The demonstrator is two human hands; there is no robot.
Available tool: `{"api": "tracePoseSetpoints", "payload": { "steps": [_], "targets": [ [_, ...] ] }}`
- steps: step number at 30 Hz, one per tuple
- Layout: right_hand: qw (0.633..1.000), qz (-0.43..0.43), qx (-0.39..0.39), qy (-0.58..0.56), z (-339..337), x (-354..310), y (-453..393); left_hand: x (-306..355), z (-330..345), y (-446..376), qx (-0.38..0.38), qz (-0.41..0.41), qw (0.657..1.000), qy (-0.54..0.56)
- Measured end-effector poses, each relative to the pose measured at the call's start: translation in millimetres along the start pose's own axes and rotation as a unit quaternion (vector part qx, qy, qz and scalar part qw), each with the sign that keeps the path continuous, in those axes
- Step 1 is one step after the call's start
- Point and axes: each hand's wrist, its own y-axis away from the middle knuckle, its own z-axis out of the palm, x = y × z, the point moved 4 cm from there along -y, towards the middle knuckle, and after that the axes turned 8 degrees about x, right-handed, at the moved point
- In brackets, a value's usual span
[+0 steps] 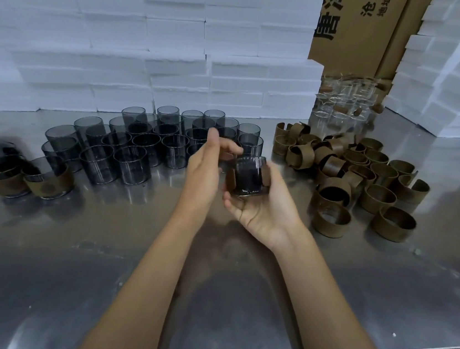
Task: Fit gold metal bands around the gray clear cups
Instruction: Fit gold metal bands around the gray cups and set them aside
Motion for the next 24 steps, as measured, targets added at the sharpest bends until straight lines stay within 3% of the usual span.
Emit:
{"api": "tracePoseSetpoints", "payload": {
  "steps": [5,8,12,15,18,20,24],
  "targets": [
    [0.997,-0.039,0.019,-0.059,-7,-11,-2,1,3,-1,-0.071,-0.043,0.995,0.061],
    [0.992,-0.081,0.024,-0.098,-7,-14,-4,-5,13,9,-0.119,-0.005,0.993,-0.022],
    [0.989,-0.112,0.037,-0.086,-1,-14,-2,-15,14,8,-0.037,0.021,0.997,-0.068],
    [0.983,-0.164,0.042,-0.067,0,-16,-1,-25,6,-2,-0.024,-0.1,0.989,0.104],
    [0.971,-0.23,0.054,-0.031,-2,-19,0,-27,5,-7,-0.068,-0.206,0.935,0.282],
    [0.969,-0.239,0.054,-0.015,-2,-19,0,-25,6,-6,-0.093,-0.223,0.915,0.324],
    [0.972,-0.23,0.048,-0.012,-2,-20,1,-24,4,-3,-0.117,-0.21,0.908,0.342]
  ]
}}
